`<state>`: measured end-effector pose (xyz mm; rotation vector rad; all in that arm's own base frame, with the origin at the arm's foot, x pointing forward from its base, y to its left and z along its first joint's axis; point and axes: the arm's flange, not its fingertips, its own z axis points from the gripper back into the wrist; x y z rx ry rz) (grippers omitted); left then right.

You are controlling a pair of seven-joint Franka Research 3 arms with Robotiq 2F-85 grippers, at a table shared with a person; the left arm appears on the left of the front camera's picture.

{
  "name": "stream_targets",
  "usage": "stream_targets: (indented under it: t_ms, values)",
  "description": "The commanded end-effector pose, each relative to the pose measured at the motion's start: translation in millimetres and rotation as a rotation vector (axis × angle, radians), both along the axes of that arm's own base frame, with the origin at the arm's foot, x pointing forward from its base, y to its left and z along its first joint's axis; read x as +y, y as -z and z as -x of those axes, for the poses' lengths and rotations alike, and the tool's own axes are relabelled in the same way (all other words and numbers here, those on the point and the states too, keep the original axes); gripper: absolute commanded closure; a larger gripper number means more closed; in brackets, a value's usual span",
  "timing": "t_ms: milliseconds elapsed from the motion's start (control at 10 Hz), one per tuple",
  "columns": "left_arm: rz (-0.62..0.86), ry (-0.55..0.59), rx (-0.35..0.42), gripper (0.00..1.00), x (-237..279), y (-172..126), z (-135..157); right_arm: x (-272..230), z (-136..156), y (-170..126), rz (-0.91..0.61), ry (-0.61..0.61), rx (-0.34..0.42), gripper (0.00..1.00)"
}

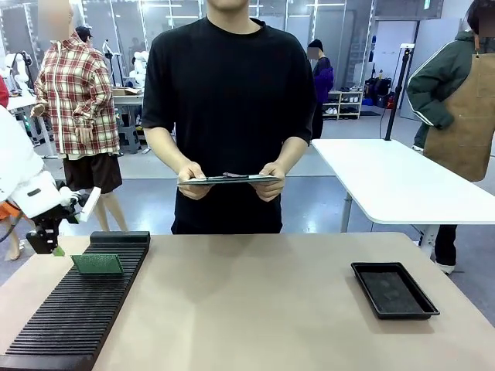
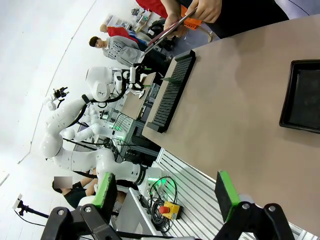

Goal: Inspect the PCB.
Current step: Pick up the Blank PCB and present it to the human.

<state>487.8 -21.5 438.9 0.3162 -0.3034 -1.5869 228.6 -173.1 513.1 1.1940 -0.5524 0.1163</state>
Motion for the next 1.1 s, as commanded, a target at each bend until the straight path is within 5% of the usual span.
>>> stream_targets:
  t_ms: [0,700,900,1000]
  values:
    - [0.043,0.001,-0.011,0.00,5.5,11.1,-11.2,-0.9,0.8,-0.3,-0.005,0.001,-0.004,0.00]
    - [-0.022,-0.029,-0.031,0.00,-2.8,66.9,-29.2,-0.9,0.8,-0.3,-0.005,0.001,-0.004,0.00]
    - [-0.010,-0.044,-0.019,0.43,0.0,78.6,-32.0,-0.9,0.8,-0.3,-0.005,0.001,-0.004,0.00]
    - [-0.006,-0.039,-0.014,0.78,0.8,81.3,-32.6,-0.9,0.8,-0.3,-0.005,0.001,-0.004,0.00]
